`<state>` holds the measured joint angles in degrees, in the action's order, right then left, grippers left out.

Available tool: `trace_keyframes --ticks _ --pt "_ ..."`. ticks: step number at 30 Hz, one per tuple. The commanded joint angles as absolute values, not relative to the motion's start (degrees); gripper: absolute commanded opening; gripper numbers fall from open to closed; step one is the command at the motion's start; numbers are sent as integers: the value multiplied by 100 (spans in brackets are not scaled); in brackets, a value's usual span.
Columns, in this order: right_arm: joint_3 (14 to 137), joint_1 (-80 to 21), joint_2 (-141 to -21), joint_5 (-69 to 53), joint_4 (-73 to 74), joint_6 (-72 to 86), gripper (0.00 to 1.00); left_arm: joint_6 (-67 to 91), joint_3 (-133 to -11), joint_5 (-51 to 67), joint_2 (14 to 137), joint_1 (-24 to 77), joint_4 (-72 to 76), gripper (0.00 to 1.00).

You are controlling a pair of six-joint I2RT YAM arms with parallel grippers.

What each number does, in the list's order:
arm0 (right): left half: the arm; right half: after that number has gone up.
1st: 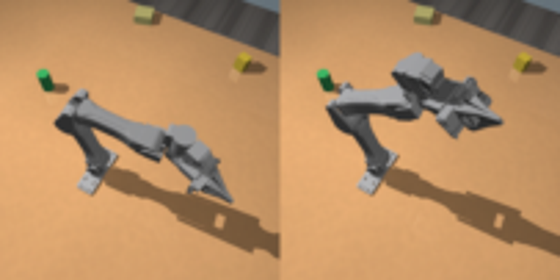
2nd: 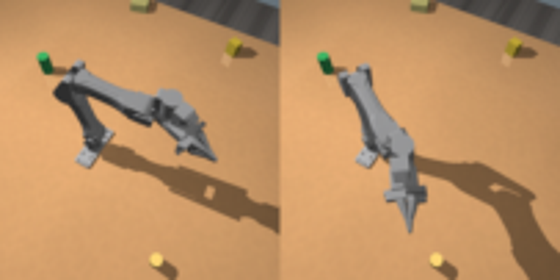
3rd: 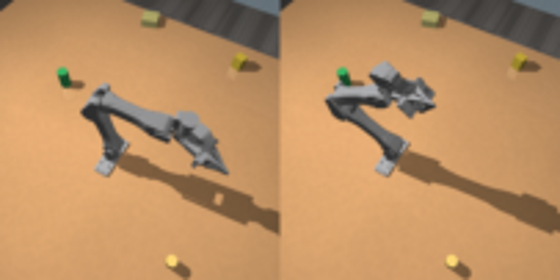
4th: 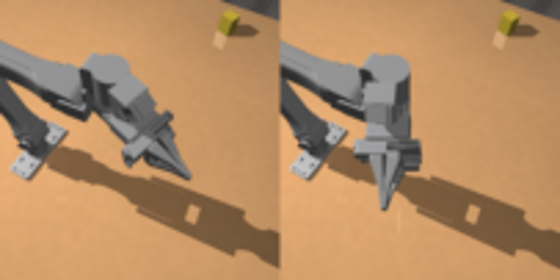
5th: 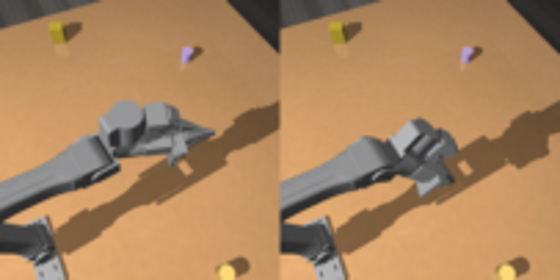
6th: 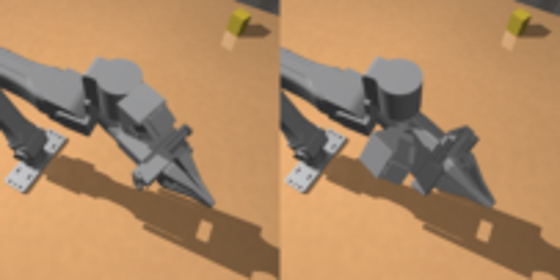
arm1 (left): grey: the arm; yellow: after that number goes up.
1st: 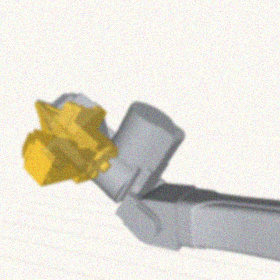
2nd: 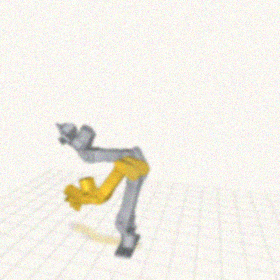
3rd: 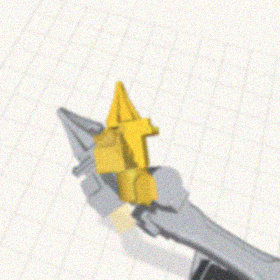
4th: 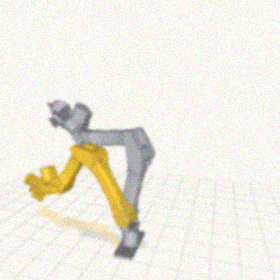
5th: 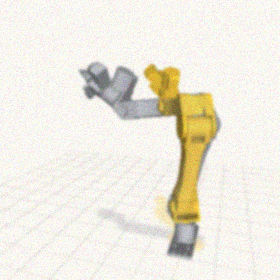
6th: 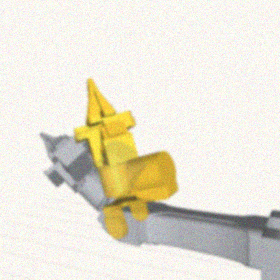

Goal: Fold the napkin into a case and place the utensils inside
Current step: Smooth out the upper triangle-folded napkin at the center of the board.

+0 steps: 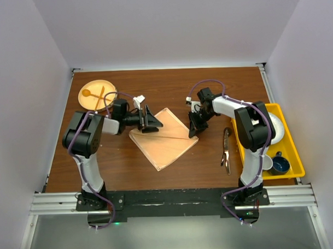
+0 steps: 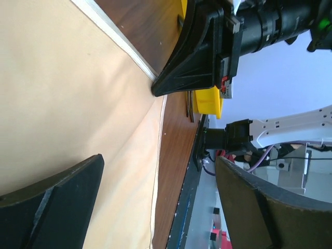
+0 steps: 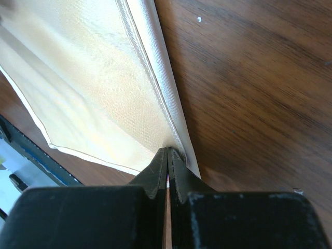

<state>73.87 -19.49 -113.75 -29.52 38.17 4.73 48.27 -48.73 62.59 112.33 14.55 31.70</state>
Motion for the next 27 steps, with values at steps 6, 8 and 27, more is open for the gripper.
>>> trace_keyframes --ticks 6,8,27 --pt "7601 -2100 -11154 -3382 3911 395 8 1294 -6255 6479 10512 914 -516 78" --pt "7699 -2118 -11031 -3576 3911 457 11 470 -6740 6233 10477 923 -1306 63" --pt "8113 -2285 -11443 -3472 3612 -368 19 -1512 -6926 4113 10828 1547 -2839 17"
